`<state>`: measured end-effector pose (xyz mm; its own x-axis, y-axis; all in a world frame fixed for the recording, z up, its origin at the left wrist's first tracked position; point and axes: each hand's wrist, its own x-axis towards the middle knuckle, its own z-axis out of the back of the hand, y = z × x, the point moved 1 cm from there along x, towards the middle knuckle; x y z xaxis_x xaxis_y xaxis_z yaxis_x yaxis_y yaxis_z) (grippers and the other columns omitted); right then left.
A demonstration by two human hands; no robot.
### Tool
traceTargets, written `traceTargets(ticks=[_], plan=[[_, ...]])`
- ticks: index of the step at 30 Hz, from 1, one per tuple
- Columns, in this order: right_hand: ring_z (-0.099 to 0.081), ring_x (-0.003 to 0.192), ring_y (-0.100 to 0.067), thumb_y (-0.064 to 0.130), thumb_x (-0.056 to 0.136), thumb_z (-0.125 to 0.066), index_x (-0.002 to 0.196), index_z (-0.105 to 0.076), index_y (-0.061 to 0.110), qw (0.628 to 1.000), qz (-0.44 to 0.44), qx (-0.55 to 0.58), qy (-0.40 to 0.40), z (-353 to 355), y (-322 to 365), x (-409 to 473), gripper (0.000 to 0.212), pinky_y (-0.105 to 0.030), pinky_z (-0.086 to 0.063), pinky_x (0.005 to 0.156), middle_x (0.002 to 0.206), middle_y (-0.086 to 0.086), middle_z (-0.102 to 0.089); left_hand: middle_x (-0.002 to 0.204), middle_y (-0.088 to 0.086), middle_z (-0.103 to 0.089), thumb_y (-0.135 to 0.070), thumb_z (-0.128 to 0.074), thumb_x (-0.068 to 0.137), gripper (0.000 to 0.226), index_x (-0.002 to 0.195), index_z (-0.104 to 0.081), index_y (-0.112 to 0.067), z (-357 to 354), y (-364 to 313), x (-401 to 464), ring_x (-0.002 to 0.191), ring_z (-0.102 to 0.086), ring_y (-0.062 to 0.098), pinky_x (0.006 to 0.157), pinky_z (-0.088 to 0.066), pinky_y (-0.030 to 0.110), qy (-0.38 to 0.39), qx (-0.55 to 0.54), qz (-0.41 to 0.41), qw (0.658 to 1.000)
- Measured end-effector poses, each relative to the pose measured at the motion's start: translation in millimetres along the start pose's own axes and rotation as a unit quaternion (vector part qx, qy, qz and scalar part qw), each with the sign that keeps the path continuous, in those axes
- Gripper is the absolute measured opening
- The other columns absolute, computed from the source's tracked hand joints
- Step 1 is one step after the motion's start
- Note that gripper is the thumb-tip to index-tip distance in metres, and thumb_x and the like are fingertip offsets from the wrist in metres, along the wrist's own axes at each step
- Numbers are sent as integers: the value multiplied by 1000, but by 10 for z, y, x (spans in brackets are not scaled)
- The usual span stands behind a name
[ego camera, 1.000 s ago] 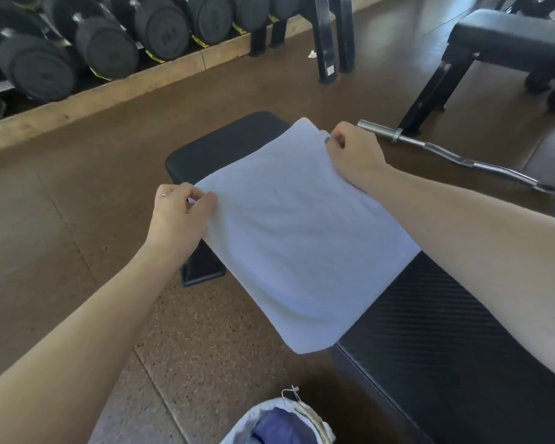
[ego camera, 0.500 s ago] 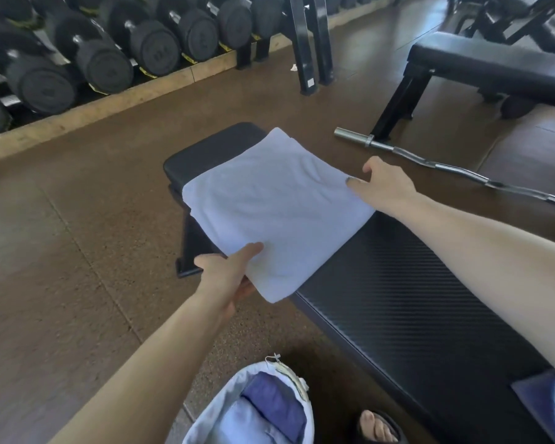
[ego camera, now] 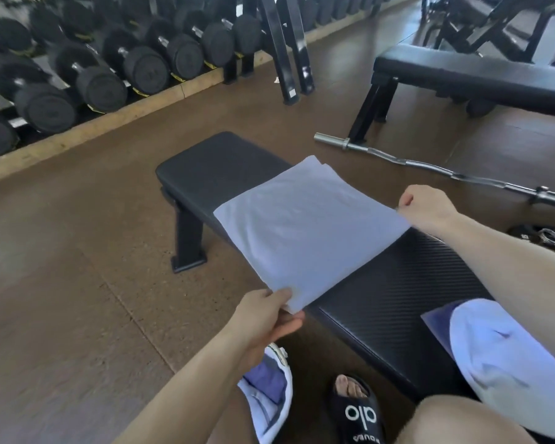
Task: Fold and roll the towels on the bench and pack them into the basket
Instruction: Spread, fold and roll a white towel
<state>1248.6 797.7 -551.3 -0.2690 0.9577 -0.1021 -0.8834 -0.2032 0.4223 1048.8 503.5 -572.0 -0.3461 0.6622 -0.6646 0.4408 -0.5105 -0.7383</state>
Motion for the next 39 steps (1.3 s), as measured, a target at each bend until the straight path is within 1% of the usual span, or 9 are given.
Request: traceTargets(ticks=[6, 10, 16, 20, 23, 27, 31, 34, 39], plan=[[-60, 87, -29, 12, 89, -49, 87, -63, 17, 993, -4, -106, 45, 127, -325, -228, 15, -33, -47, 69, 97, -7, -67, 90, 10, -71, -23, -55, 102, 23, 113, -64, -5, -234, 134, -287, 79, -74, 16, 76, -63, 32, 92, 148, 35, 984], [-59, 108, -31, 20, 90, -52, 116, -61, 21, 994, 8, -104, 41, 180, -193, -187, 28, -41, -51, 93, 117, -5, -64, 111, 15, -73, -32, -58, 100, 35, 115, -65, -2, -49, -52, -235, 97, -73, 24, 84, -62, 39, 125, 265, 72, 953], [-55, 123, -28, 22, 95, -54, 140, -54, 15, 997, 66, 34, 26, -92, 366, 27, 45, -37, -47, 101, 134, -6, -60, 102, 10, -72, -23, -61, 98, 20, 112, -60, -8, 297, -585, 298, 83, -73, 18, 67, -63, 33, -140, 230, -108, 957], [-45, 135, -32, 24, 98, -54, 151, -40, 9, 996, 84, 18, 20, -284, 682, 300, 57, -41, -41, 108, 147, -13, -49, 108, 4, -65, -26, -60, 91, 33, 120, -53, -12, 419, -874, 565, 90, -67, 22, 73, -58, 38, -206, 319, -185, 906], [-48, 128, -35, 20, 98, -50, 142, -50, 7, 997, 75, 29, -17, -405, 808, 490, 46, -40, -44, 101, 138, -15, -54, 123, 2, -51, -36, -63, 92, 47, 132, -48, -16, 427, -986, 725, 96, -57, 20, 74, -48, 33, -190, 473, -217, 833], [-54, 111, -34, 12, 95, -49, 114, -69, 11, 994, 74, 42, -73, -532, 855, 570, 28, -33, -44, 82, 119, -13, -58, 111, -2, -51, -46, -69, 86, 39, 114, -59, -21, 480, -1090, 900, 105, -53, 21, 86, -51, 37, -149, 587, -233, 761], [-53, 100, -31, 14, 100, -45, 107, -63, 9, 989, 96, 47, -98, -630, 842, 571, 20, -32, -36, 73, 102, -9, -53, 106, -4, -52, -48, -67, 87, 29, 103, -62, -24, 515, -1215, 986, 108, -49, 21, 90, -50, 38, -115, 621, -217, 745], [-50, 83, -29, 11, 100, -37, 103, -52, 5, 983, 87, 99, -125, -629, 852, 547, 17, -35, -35, 66, 94, -13, -58, 104, 3, -52, -42, -60, 92, 29, 93, -65, -13, 541, -1265, 1023, 106, -49, 27, 89, -49, 41, -86, 648, -208, 727], [-48, 74, -29, 13, 98, -34, 102, -48, 7, 980, 79, 145, -115, -579, 901, 564, 16, -36, -33, 61, 85, -11, -58, 87, -3, -56, -39, -59, 95, 27, 76, -55, -20, 667, -1338, 1036, 86, -54, 20, 68, -41, 32, -44, 601, -223, 766]])
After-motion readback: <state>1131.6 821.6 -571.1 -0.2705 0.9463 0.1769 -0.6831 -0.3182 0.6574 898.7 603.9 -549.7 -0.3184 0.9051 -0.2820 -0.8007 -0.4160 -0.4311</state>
